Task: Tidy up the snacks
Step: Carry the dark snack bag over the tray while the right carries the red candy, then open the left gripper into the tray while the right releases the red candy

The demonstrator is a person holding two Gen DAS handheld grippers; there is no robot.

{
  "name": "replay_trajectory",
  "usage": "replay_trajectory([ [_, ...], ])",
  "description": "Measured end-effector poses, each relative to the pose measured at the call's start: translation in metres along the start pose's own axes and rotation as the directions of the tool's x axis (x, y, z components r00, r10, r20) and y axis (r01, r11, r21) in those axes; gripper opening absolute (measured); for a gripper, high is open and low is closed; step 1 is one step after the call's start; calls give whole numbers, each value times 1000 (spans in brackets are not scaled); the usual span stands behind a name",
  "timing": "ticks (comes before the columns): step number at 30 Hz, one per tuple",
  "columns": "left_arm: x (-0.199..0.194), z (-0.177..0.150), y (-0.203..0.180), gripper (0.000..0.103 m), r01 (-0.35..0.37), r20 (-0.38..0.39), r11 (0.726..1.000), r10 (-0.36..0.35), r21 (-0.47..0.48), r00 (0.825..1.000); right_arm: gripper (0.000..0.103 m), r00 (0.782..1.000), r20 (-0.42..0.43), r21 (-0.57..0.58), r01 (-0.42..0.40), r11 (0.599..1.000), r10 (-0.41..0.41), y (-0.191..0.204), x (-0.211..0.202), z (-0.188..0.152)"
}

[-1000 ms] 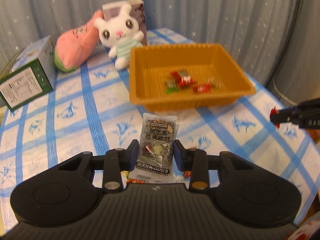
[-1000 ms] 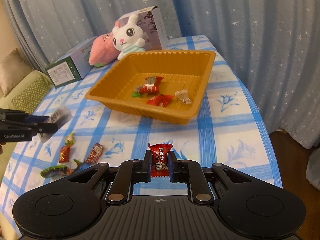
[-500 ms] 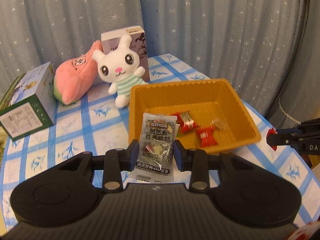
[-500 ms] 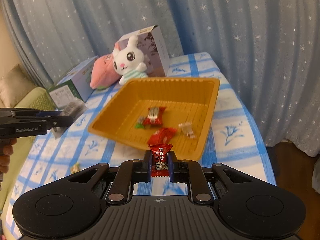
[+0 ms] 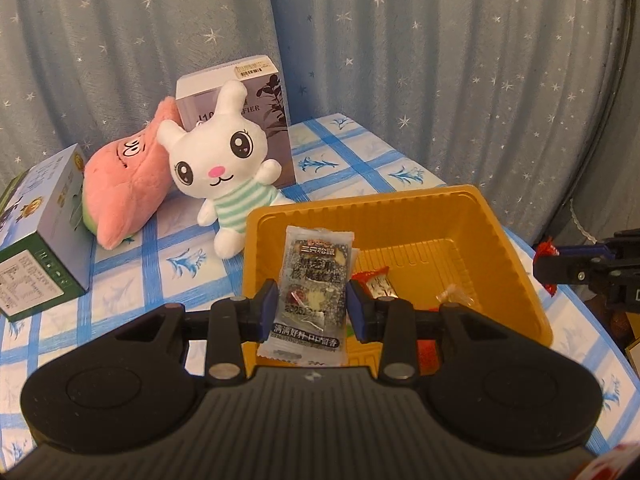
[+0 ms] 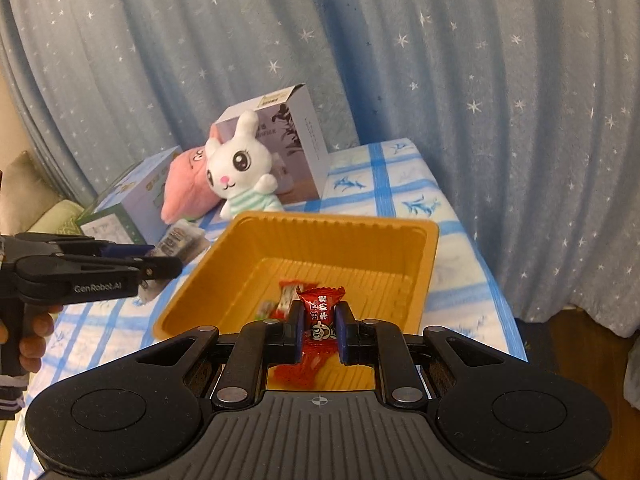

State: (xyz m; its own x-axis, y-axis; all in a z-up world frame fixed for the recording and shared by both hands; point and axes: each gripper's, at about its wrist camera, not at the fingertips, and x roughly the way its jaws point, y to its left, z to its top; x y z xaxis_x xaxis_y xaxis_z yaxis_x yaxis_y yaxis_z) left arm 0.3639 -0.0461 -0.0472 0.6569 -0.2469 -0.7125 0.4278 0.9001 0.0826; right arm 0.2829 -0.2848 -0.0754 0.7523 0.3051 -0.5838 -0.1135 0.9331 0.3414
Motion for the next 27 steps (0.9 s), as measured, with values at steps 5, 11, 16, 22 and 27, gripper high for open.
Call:
replay_trajectory([
  [5,23,8,-2,34,3,-29,1000,-3,20,1000,16,1000,-2,1,11,1000,-11,-3,17,10],
  [11,47,12,-2,35,3,-58,1000,-1,29,998,16,1000,-11,21,23,1000,-22,-9,35,16],
  [16,66,14,-2,35,-3,-82,999,6,32,997,16,999,-23,38,30,999,-29,-14,46,19],
  [22,88,13,0,35,-13,-113,1000,16,28,993,16,999,-38,48,41,998,-39,-19,57,21],
  [27,101,11,2,35,-19,-131,1000,22,23,991,16,998,-44,55,49,997,-46,-22,62,21],
])
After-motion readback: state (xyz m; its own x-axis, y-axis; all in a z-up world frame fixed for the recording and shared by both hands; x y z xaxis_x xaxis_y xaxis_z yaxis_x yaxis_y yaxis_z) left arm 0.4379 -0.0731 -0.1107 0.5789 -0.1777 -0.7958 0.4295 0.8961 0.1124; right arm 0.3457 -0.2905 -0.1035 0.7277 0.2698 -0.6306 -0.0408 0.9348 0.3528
